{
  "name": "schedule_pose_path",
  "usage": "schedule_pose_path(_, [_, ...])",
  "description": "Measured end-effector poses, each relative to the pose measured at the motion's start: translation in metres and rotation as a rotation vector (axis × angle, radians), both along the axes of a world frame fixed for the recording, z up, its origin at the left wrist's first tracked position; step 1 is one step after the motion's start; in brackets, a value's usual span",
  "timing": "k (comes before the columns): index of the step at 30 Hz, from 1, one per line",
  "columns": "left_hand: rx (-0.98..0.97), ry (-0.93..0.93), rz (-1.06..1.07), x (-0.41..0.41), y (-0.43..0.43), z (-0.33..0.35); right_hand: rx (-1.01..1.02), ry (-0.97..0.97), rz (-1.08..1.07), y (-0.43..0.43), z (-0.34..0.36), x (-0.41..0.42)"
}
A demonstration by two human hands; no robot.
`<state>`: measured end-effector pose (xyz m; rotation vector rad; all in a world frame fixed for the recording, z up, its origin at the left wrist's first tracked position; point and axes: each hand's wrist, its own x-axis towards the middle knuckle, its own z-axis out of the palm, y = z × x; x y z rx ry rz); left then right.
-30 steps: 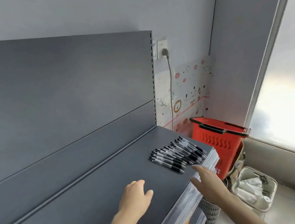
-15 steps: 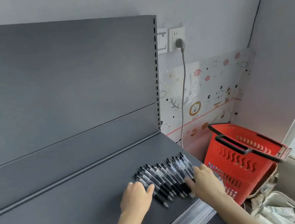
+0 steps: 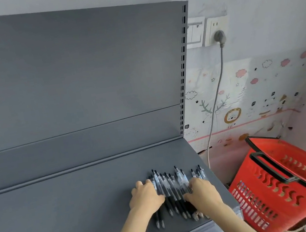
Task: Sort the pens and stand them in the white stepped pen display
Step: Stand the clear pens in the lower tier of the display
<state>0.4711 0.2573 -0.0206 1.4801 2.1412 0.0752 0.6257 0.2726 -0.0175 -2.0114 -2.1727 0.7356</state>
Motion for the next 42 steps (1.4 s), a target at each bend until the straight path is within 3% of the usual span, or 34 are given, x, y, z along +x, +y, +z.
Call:
schedule_pose_path(7, [-0.037, 0.16, 0.039, -0.003, -0.006, -0.004, -0.038, 0.108, -0.006, 0.008, -0.003, 0.008])
schedule_pose_path(13, [0.064, 0.217, 0.092, -0.02, -0.02, -0.007, 0.008, 0.385, -0.04, 0.013, 0.004, 0.021])
schedule_pose_path(18, [0.263, -0.007, 0.159, -0.04, -0.029, -0.005, -0.144, 0.725, -0.084, 0.011, 0.018, 0.019])
schedule_pose_path(22, [0.429, -0.407, 0.267, -0.051, -0.048, 0.013, -0.245, 0.851, -0.08, 0.002, 0.028, 0.005])
schedule_pose_path(25, [0.434, -0.58, 0.295, -0.062, -0.067, 0.027, -0.276, 0.913, -0.057, -0.004, 0.03, -0.01])
schedule_pose_path(31, [0.403, -0.757, 0.487, -0.102, -0.108, 0.04, -0.314, 0.944, 0.043, -0.025, 0.043, -0.066])
schedule_pose_path(42, [0.594, -0.905, 0.722, -0.226, -0.25, 0.064, -0.383, 0.956, 0.278, -0.13, 0.067, -0.218])
